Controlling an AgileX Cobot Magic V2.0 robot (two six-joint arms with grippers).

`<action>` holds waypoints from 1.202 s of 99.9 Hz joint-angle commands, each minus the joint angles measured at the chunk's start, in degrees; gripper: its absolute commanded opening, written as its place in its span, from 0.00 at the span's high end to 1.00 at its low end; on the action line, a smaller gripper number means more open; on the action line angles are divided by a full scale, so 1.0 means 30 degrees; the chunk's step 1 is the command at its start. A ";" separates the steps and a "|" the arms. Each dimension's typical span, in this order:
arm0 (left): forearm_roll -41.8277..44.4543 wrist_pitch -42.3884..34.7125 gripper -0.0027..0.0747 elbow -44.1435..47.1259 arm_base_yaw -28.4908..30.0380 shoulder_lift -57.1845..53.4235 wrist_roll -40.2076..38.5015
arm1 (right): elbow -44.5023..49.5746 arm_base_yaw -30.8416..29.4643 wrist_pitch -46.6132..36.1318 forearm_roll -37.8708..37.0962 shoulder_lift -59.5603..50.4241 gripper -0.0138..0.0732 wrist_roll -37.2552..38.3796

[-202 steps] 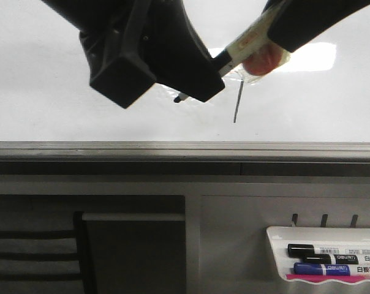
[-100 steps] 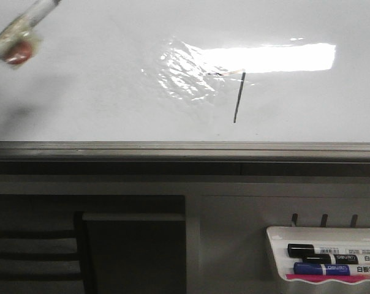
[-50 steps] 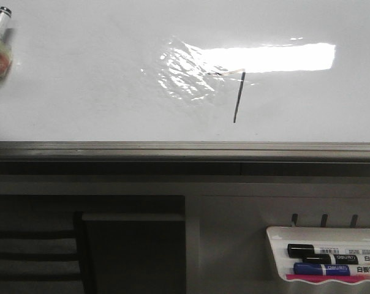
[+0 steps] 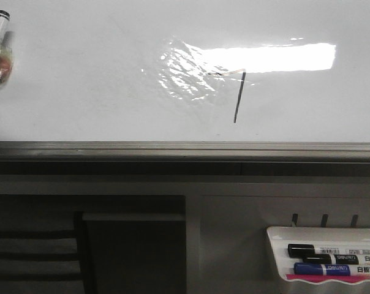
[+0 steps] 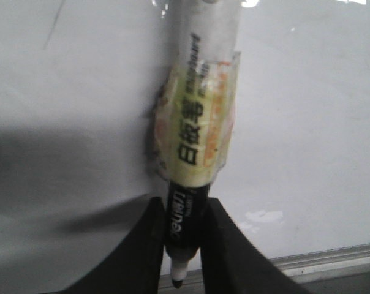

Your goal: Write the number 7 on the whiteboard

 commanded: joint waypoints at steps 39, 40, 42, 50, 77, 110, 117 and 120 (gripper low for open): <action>0.0311 0.0908 0.49 -0.0599 0.0054 -0.4306 0.0006 | -0.1035 -0.0519 -0.0342 -0.1064 -0.0146 0.46 1.0346; 0.0479 0.1008 0.49 -0.0599 0.0054 -0.4451 0.0006 | -0.1035 -0.0579 -0.0302 -0.1204 -0.0180 0.46 1.0603; 0.0744 0.1349 0.49 -0.0599 0.0054 -0.4897 0.0006 | -0.0997 -0.0607 -0.0235 -0.1387 -0.0219 0.46 1.1230; 0.1300 0.2677 0.49 -0.0599 0.0054 -0.6697 0.0006 | -0.0548 -0.0744 -0.0201 -0.1630 -0.0598 0.46 1.2572; 0.1542 0.2615 0.49 0.1698 0.0054 -1.3541 0.0006 | 0.4197 -0.0806 -0.6153 -0.1500 -0.3955 0.46 1.4320; 0.1501 -0.2716 0.51 0.7538 0.0054 -1.8277 0.0006 | 1.0684 -0.0806 -1.2382 -0.1672 -0.8237 0.50 1.4285; 0.1467 -0.3061 0.58 0.8012 0.0054 -1.8317 0.0006 | 1.1382 -0.0806 -1.2655 -0.1672 -0.8403 0.59 1.4247; 0.1467 -0.3160 0.62 0.8128 0.0054 -1.8317 0.0006 | 1.1600 -0.0806 -1.2655 -0.1672 -0.8432 0.65 1.4247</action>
